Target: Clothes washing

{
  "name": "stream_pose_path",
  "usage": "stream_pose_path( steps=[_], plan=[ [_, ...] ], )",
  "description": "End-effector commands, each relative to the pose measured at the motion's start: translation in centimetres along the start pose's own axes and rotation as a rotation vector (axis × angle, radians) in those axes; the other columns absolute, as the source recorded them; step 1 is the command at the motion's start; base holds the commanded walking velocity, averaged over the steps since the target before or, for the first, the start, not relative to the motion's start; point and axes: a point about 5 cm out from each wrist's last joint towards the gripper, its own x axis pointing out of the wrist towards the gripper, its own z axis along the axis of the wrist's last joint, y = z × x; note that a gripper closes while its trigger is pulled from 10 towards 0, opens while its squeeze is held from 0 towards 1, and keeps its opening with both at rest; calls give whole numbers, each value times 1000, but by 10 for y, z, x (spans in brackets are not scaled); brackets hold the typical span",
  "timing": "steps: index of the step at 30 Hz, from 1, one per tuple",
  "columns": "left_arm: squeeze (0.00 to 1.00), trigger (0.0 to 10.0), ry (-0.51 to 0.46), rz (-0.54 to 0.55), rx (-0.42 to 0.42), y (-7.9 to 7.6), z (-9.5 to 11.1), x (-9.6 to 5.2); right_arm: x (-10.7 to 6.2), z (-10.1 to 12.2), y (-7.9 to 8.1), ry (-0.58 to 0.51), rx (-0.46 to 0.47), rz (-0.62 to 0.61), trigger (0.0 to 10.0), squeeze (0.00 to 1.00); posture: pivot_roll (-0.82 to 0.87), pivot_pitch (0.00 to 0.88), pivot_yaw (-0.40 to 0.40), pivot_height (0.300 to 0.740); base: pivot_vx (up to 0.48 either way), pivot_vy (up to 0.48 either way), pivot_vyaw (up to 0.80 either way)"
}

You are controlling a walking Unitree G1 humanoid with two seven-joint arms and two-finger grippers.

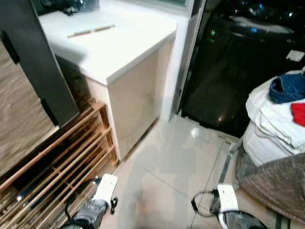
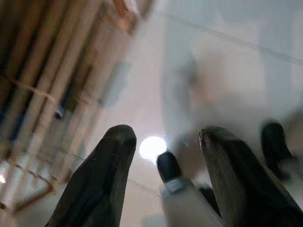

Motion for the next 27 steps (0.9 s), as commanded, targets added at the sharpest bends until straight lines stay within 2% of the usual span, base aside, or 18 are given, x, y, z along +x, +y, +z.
stream_pose_path(
  steps=[1,2,3,4,5,6,7,8,9,10,11,14,17,19,21,24,25,27],
  plan=[
    [0,10000,-103,0,-6,7,23,0,0,24,4,-106,-44,29,10000,0,-35,0,-6,740,0,0,0],
    [925,10000,-194,-45,37,9,41,-2,-4,41,8,-176,-83,74,10000,0,-43,0,3,740,0,0,0],
    [925,10000,-194,-45,37,9,41,-2,-4,41,8,-176,-83,74,10000,0,-43,0,3,740,0,0,0],
    [1000,10000,-314,-69,38,16,65,-8,-16,64,15,-275,-74,135,10000,1000,-52,0,12,740,0,0,0],
    [1000,10000,-379,-70,7,21,79,-12,-25,78,17,-339,-77,144,10000,1000,-58,0,19,740,0,0,0],
    [1000,10000,-379,-70,7,21,79,-12,-25,78,17,-339,-77,144,10000,1000,-58,0,19,740,0,0,0],
    [1000,10000,-518,-83,-49,29,109,-26,-45,108,17,-487,-35,127,10000,1000,-57,0,24,740,0,0,0],
    [1000,10000,-597,-87,-51,31,127,-37,-58,124,14,-566,9,115,10000,1000,-50,0,25,740,0,0,0],
    [1000,10000,-597,-87,-51,31,127,-37,-58,124,14,-566,9,115,10000,1000,-50,0,25,740,0,0,0],
    [1000,10000,-734,-123,-49,31,160,-60,-83,151,8,-692,57,96,10000,1000,-49,0,31,740,0,0,0],
    [1000,10000,-734,-123,-49,31,160,-60,-83,151,8,-692,57,96,10000,1000,-49,0,31,740,0,0,0],
    [1000,10000,-952,-196,-24,22,207,-108,-130,187,5,-878,14,87,10000,1000,-58,0,53,740,0,0,0],
    [1000,10000,-1030,-120,-8,22,225,-128,-158,205,4,-961,25,62,10000,1000,-81,0,84,740,0,0,0],
    [1000,10000,-1064,-89,-71,23,241,-139,-173,219,1,-1028,49,33,10000,1000,-80,0,90,740,0,0,0],
    [1000,10000,-1078,-143,-130,18,250,-147,-181,225,-2,-1051,69,0,10000,1000,-81,0,96,740,0,0,0],
    [1000,10000,-1095,-137,-118,14,255,-152,-185,229,-2,-1068,82,-8,10000,1000,-82,0,102,740,0,0,0],
    [1000,10000,-1099,-164,-74,5,256,-153,-186,231,1,-1066,80,-9,10000,1000,-83,0,110,740,0,0,0],
    [1000,10000,-1086,-170,-59,0,255,-152,-184,230,4,-1049,81,-17,10000,1000,-87,0,113,740,0,0,0]
  ],
)
